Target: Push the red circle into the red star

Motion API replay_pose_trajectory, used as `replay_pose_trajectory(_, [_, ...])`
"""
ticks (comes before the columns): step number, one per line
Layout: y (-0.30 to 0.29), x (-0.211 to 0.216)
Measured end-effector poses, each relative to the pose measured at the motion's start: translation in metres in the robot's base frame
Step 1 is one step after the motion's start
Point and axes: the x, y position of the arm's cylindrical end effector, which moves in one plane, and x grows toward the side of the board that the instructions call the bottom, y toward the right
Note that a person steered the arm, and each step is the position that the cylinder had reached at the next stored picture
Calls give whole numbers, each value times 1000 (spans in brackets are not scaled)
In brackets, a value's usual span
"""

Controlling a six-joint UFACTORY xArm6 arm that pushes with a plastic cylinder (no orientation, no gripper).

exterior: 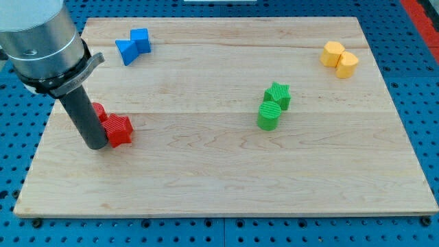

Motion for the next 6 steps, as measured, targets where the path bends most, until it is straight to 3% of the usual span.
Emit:
replay_pose_trajectory(1, [-2,-12])
replay_pose_trajectory(3, [-68,-6])
replay_pose_trajectory(4, [-60,-40])
replay_pose_trajectory(6, [-17,-53])
